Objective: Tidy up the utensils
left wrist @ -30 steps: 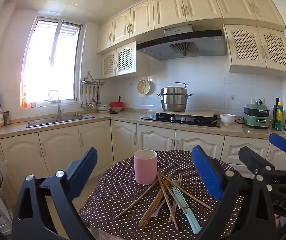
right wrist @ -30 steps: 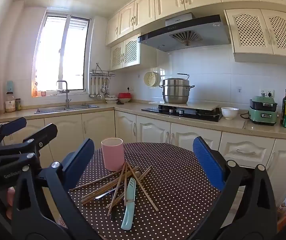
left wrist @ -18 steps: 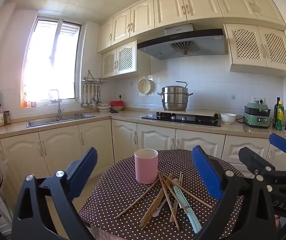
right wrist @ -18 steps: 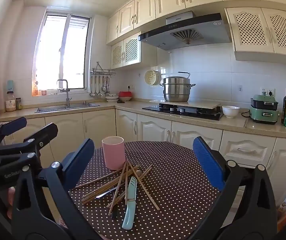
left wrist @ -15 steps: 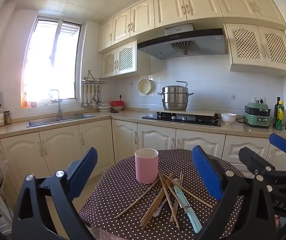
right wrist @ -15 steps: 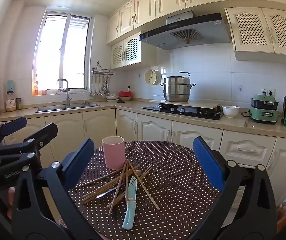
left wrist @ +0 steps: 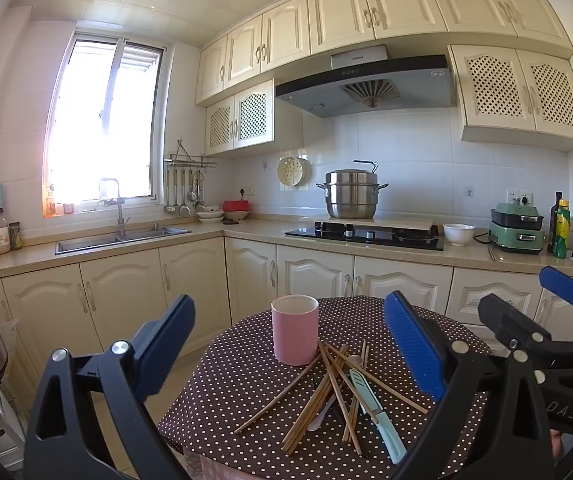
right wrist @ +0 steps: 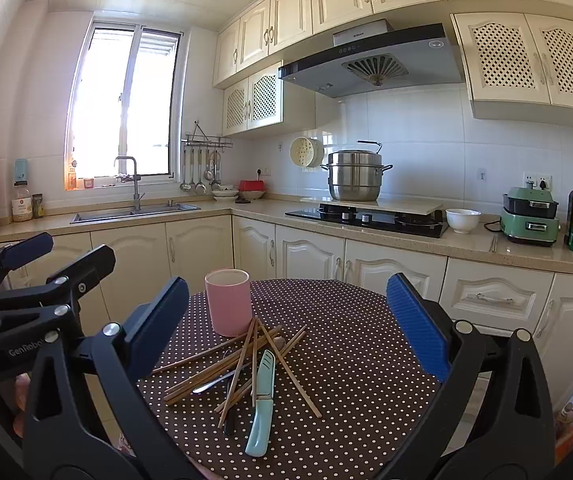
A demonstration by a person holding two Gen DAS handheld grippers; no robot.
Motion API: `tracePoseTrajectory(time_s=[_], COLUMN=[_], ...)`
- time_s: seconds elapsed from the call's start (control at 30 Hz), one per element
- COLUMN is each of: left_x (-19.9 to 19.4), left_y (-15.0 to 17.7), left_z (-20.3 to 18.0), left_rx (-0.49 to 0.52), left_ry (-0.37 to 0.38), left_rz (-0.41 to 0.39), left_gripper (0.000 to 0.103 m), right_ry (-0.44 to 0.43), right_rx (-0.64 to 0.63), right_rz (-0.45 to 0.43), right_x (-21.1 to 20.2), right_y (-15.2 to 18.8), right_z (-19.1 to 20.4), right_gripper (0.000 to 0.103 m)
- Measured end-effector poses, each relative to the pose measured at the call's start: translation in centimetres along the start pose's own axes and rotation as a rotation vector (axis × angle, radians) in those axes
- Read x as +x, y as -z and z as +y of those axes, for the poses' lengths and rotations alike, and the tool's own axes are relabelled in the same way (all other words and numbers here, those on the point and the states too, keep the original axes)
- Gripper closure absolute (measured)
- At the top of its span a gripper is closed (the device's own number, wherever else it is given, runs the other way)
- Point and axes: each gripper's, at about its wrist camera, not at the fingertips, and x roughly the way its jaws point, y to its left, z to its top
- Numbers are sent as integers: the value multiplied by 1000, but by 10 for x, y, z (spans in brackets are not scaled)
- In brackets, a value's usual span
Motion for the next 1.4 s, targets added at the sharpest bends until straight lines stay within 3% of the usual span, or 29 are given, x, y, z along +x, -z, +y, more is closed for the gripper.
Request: tracePoseTrajectory(time_s=[1.4], left_x=[1], left_y=[6], left_z=[3], left_rx=[2], left_ry=[0], left_rz=[18], left_gripper=[9], right_ry=[-3], right_rx=[4], right_rz=[16], right_x=[-1], right_y=[5], right_z=[-3], right_gripper=[6])
